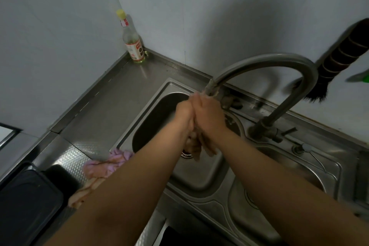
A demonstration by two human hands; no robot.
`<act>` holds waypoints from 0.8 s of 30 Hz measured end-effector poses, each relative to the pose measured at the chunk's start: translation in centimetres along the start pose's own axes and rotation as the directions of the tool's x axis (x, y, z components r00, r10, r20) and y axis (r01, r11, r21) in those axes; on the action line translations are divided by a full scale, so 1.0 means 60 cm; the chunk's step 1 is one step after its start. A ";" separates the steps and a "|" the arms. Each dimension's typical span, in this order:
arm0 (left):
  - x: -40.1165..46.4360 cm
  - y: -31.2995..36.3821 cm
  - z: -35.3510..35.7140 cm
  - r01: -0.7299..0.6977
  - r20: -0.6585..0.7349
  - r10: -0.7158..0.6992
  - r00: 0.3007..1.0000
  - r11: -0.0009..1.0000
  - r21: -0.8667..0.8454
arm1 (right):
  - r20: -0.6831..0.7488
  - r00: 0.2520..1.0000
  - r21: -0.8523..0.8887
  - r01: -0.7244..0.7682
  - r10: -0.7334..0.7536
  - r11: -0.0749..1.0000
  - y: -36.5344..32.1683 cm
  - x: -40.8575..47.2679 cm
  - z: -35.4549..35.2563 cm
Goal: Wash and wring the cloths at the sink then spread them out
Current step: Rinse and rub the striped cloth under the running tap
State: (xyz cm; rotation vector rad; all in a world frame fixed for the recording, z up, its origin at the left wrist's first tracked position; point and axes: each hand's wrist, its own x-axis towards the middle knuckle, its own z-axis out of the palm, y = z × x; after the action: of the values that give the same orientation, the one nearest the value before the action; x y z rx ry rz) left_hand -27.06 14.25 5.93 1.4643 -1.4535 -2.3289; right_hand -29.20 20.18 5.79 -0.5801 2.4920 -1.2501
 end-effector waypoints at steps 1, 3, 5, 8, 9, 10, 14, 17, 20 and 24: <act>-0.003 -0.003 -0.001 0.050 0.012 -0.050 0.999 0.998 -0.048 | 0.005 1.000 -0.007 -0.019 0.019 1.000 0.000 -0.002 -0.001; -0.022 -0.011 0.008 0.126 0.056 -0.120 0.991 0.984 -0.125 | -0.028 0.991 -0.052 -0.133 0.132 0.990 0.015 0.021 -0.020; -0.017 -0.021 0.015 0.097 0.071 -0.090 0.993 0.989 -0.113 | -0.094 0.987 -0.072 -0.135 0.128 0.988 0.030 0.036 -0.027; -0.007 -0.001 0.001 0.080 0.059 -0.072 0.996 0.986 -0.146 | -0.081 0.997 -0.068 -0.025 0.020 0.997 0.012 0.004 -0.005; -0.005 0.002 -0.006 0.110 0.090 -0.096 0.991 0.979 -0.172 | -0.079 0.997 -0.113 0.007 -0.016 0.994 0.010 -0.004 0.000; -0.011 0.005 -0.009 0.163 0.153 -0.137 0.979 0.972 -0.172 | -0.083 0.996 -0.204 0.025 -0.043 0.979 0.013 -0.004 -0.001; -0.023 0.004 -0.017 0.205 0.321 -0.191 0.927 0.979 -0.010 | -0.025 0.983 0.052 -0.181 0.182 0.982 0.041 0.035 -0.035; -0.002 0.022 -0.040 0.047 0.276 -0.076 0.958 0.993 0.110 | 0.273 0.931 0.394 -0.338 0.243 0.855 0.034 0.032 -0.038; 0.014 0.041 -0.064 -0.011 0.295 -0.042 0.955 0.984 0.177 | 0.409 0.889 0.187 -0.303 0.206 0.935 0.029 0.020 -0.059; 0.033 0.046 -0.085 -0.149 0.349 0.001 0.937 0.906 0.396 | 0.349 0.935 0.159 -0.126 0.063 0.979 0.040 0.023 -0.077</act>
State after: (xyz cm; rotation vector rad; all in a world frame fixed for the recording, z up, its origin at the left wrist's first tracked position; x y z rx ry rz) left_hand -25.65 8.30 5.91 1.0612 -2.1711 -2.4163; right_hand -32.93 24.03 6.44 -0.5688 2.0719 -1.2045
